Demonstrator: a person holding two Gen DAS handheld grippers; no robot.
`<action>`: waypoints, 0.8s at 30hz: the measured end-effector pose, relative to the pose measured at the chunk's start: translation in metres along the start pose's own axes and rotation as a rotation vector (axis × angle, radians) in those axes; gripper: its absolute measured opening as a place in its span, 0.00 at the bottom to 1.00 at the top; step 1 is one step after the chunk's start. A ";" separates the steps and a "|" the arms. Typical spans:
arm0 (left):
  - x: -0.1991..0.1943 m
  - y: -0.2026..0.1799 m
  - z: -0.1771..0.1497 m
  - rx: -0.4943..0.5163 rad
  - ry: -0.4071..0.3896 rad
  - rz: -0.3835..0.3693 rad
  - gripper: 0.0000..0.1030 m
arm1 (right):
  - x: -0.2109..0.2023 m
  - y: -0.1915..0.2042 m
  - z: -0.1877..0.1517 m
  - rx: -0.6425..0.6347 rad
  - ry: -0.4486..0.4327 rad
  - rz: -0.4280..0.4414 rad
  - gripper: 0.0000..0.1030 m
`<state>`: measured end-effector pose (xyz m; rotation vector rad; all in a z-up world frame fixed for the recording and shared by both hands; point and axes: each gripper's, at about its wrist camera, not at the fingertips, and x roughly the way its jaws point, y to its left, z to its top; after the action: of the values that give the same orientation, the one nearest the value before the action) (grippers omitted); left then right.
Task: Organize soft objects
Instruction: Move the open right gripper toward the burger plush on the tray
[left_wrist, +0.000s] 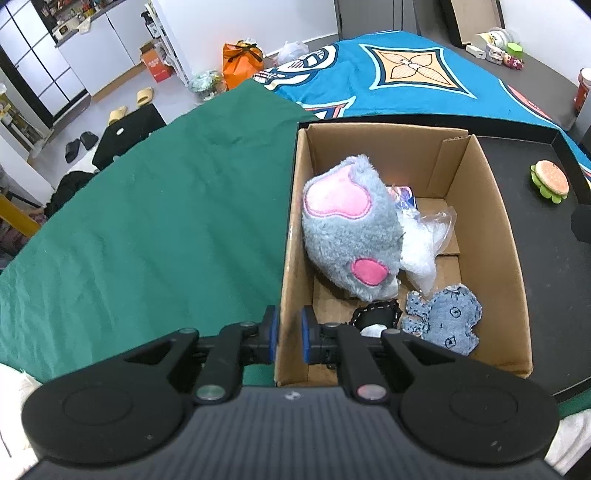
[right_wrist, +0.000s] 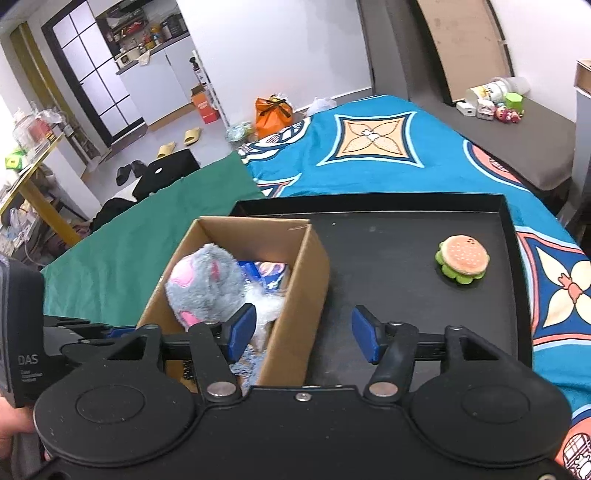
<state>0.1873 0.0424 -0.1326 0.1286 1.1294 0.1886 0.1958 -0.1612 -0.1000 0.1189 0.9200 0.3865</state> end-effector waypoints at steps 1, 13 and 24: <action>0.000 -0.001 0.000 0.002 -0.001 0.005 0.13 | 0.000 -0.002 0.000 0.002 0.000 0.000 0.57; 0.004 -0.014 0.005 0.030 0.017 0.066 0.19 | 0.009 -0.034 -0.002 0.028 -0.025 -0.023 0.74; 0.002 -0.020 0.008 0.038 0.000 0.090 0.44 | 0.020 -0.057 -0.006 0.037 -0.044 -0.035 0.81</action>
<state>0.1971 0.0237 -0.1352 0.2134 1.1287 0.2472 0.2175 -0.2067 -0.1332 0.1441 0.8853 0.3336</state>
